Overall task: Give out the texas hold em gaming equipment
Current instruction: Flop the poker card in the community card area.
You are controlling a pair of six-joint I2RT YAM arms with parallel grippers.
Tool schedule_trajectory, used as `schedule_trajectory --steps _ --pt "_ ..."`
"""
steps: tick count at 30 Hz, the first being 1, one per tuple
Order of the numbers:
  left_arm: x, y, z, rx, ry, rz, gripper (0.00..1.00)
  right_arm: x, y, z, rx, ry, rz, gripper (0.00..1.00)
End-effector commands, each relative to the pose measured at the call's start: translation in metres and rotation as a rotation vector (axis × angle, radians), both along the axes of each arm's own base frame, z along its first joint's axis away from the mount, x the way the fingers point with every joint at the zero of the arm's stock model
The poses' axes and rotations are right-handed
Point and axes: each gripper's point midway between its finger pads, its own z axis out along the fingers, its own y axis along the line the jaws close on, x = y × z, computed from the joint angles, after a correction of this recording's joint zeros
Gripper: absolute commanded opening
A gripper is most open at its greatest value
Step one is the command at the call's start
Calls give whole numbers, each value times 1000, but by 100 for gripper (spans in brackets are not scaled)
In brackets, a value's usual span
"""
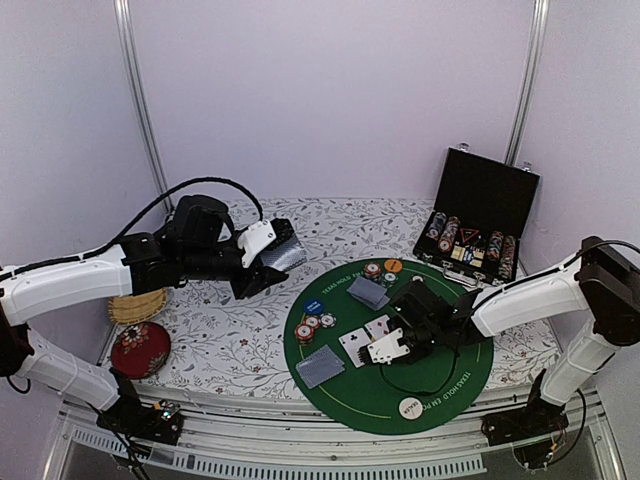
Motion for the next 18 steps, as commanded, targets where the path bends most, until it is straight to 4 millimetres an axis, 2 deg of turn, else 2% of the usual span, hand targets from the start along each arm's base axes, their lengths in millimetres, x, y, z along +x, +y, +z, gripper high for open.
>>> schedule_trajectory --steps 1,7,15,18 --pt "0 0 6 -15 -26 -7 45 -16 0 -6 -26 46 43 2" --pt "0 -1 5 -15 -20 -9 45 -26 -2 -8 -36 69 50 2" --pt "0 -1 5 -15 -20 -10 45 -25 -7 -9 -47 57 33 3" --pt "0 -1 6 -15 -23 -9 45 -25 -7 -10 -54 58 31 10"
